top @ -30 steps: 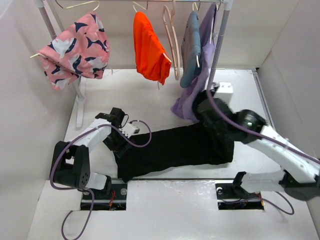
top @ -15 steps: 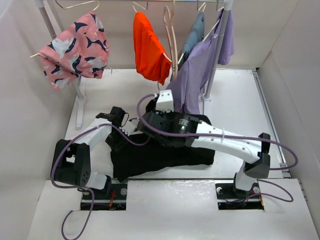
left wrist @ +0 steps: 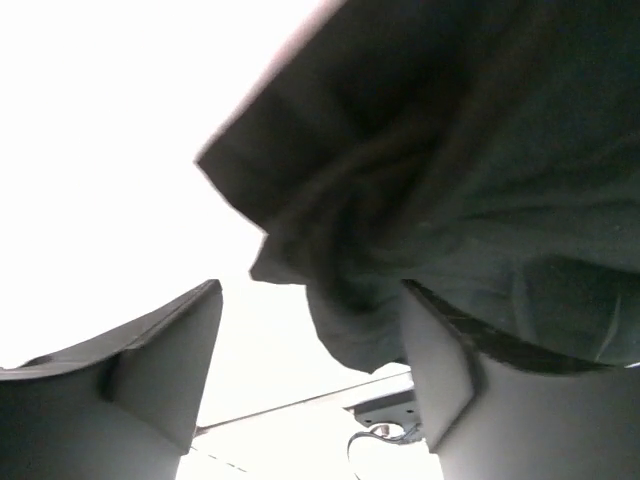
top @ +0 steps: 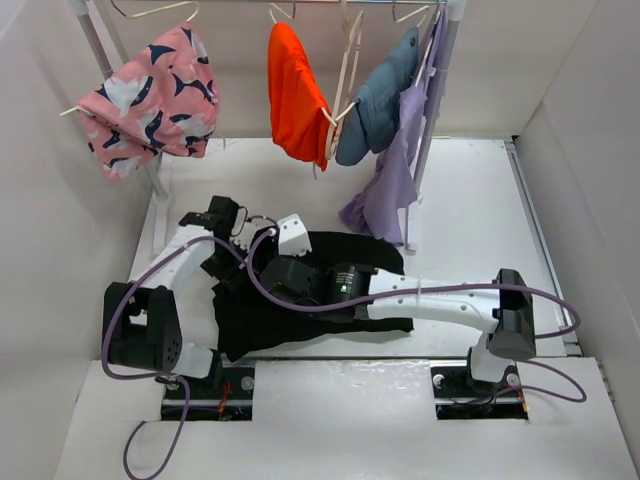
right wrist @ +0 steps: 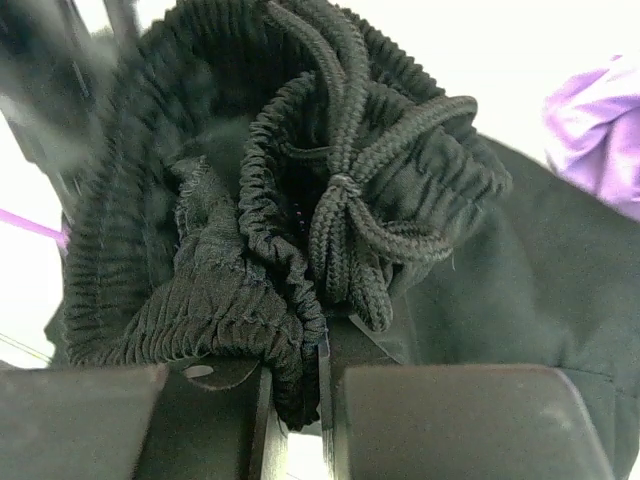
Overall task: Place the trousers on the hanger
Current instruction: Fold the trousers at the center of the board.
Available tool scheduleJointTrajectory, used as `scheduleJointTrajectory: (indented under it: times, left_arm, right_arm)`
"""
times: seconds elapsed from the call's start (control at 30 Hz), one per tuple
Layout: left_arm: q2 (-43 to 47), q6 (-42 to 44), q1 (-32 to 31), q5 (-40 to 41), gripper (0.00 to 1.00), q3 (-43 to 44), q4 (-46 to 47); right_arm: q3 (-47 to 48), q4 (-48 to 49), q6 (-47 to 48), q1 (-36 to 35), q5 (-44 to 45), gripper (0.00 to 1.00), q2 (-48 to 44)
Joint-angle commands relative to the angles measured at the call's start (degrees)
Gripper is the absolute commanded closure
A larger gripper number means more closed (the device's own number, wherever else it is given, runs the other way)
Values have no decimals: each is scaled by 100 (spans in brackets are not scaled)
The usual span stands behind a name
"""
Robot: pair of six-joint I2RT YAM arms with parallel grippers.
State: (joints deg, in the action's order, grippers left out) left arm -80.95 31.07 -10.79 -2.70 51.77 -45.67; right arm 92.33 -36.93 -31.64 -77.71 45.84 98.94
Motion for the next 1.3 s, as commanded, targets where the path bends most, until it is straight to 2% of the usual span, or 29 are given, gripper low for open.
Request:
scheduleJointTrajectory:
  times: [0.0,0.03,0.1,0.3,0.47,0.67,0.73,0.87,1.07,1.13,1.17,1.2,1.27]
  left_arm:
    - [88,-215,138,94,31,640,-389]
    - [88,-372,138,94,23,859,-555]
    - [88,-487,209,225,19,1045,-671]
    - [-176,-795,788,884,18,1160,-540]
    - [-246,-795,1105,824,20,1099,-487]
    - [-377,-795,1667,1095,20,1160,-293]
    - [-526,-848,1825,1096,20,1397,-293]
    - [-606,-1137,2062,552,21,1810,-346]
    - [-606,-1296,2063,129,21,2082,-398]
    - [-545,-1296,2063,51,21,2135,-460]
    - [-545,-1296,2063,-11,21,2214,-460]
    - [-484,-1244,2063,-81,21,2267,-608]
    - [-483,-1060,2063,-423,21,2372,-785]
  right_arm:
    - [-294,826,184,-42,-391,100,-94]
    - [-295,888,184,-42,-453,100,-94]
    - [-357,1151,307,-42,-733,100,-23]
    - [-155,1531,1027,-323,-815,100,82]
    - [-23,1618,1458,-516,-892,100,82]
    - [-23,1829,1520,-517,-1130,100,205]
    - [-23,1908,1659,-517,-1191,100,205]
    - [179,1909,2037,-517,-1665,100,530]
    - [583,2040,2373,-517,-2990,100,1021]
    - [584,2040,2373,-517,-3263,90,1232]
    - [584,1919,2373,-517,-3405,68,1364]
    - [688,1796,2373,-517,-3546,56,1670]
    - [829,1349,2373,-517,-3949,39,1970]
